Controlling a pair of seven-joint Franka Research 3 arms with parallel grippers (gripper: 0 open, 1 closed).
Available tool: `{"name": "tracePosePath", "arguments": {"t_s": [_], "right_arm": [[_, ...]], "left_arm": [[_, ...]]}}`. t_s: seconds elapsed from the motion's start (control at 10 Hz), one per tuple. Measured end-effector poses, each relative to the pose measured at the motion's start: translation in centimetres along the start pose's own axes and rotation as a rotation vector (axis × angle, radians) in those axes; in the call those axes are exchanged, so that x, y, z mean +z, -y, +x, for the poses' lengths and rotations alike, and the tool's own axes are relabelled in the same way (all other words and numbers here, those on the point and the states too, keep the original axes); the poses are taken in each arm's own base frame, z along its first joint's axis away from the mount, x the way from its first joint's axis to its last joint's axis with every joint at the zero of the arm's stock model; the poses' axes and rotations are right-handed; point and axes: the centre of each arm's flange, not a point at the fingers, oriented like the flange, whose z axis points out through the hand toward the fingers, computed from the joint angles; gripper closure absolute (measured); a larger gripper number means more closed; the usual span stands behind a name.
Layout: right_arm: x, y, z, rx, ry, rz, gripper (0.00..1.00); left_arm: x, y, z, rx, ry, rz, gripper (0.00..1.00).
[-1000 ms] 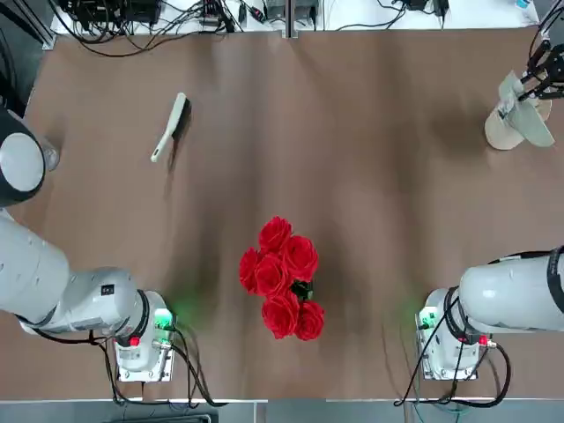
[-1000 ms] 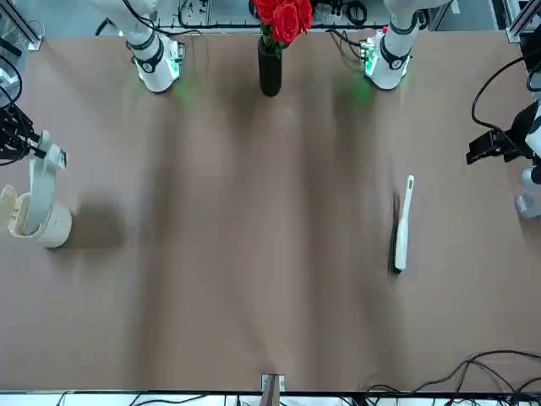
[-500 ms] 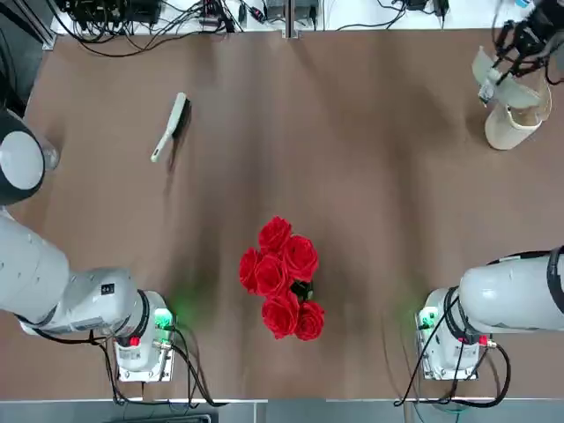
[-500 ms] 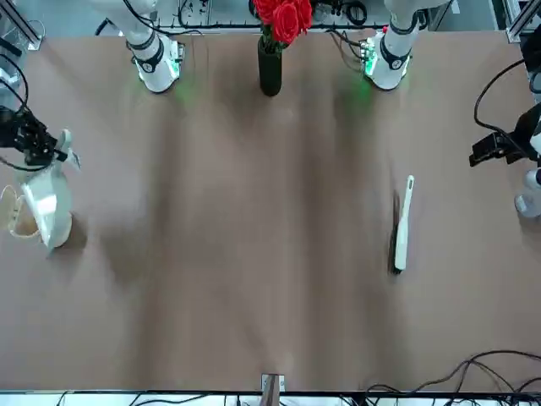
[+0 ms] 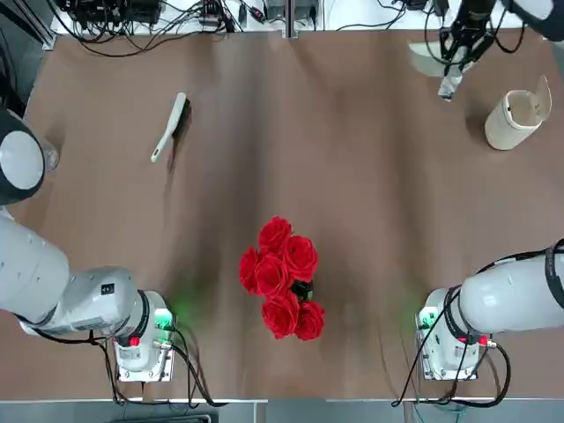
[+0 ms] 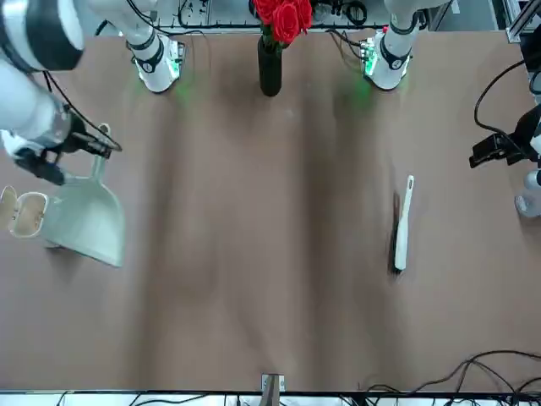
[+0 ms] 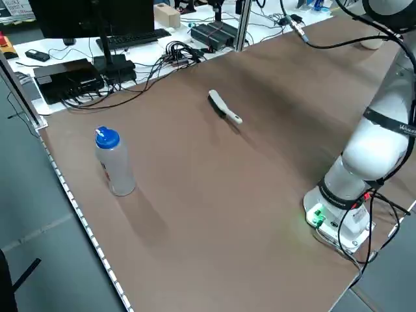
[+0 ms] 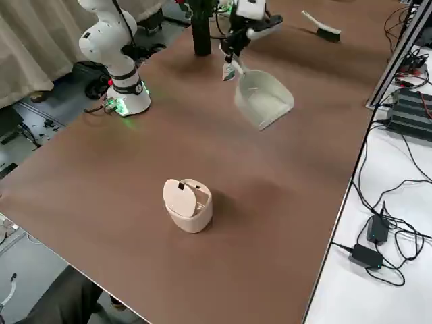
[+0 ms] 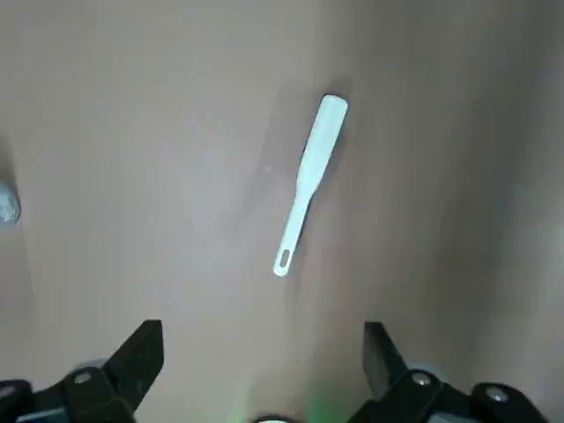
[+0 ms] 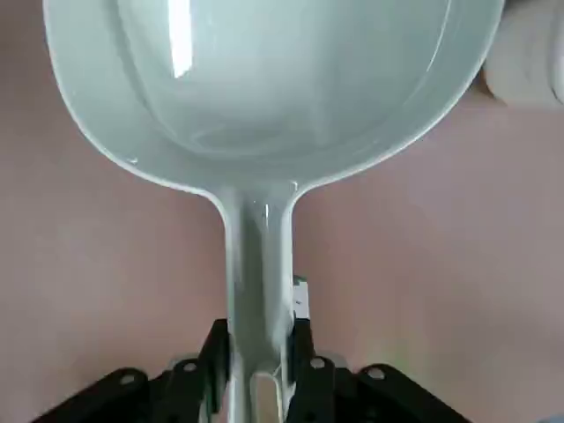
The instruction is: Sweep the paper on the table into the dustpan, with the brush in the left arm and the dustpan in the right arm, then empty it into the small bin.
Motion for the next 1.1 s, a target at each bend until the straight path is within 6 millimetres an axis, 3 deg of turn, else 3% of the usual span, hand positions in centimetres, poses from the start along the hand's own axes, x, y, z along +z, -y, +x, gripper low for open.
{"name": "tracePosePath", "arguments": {"t_s": [0.2, 0.4, 0.6, 0.8, 1.0, 1.1], "right_arm": [[1.1, 1.3, 0.8, -0.386, 0.011, -0.075, 0.67], [3.6, 1.7, 3.3, -0.798, 0.054, -0.196, 0.67], [6.3, 0.3, 6.3, -1.175, 0.097, -0.231, 0.67], [8.8, -5.8, 9.7, -1.451, 0.074, -0.222, 0.67], [12.7, -12.6, 11.9, -1.602, 0.053, -0.210, 0.67], [14.8, -13.7, 12.6, -1.640, 0.054, -0.201, 0.67]], "left_arm": [[0.4, 0.2, 0.3, -0.003, 0.004, -0.001, 0.00], [0.5, 1.2, 0.4, -0.021, 0.006, -0.003, 0.00], [0.6, 1.5, 0.6, -0.025, -0.001, -0.004, 0.00], [0.4, 1.4, 0.9, -0.023, -0.027, -0.004, 0.00], [0.3, 1.0, 0.9, -0.016, -0.032, -0.004, 0.00], [0.3, 0.5, 0.9, -0.007, -0.032, -0.004, 0.00]]}}
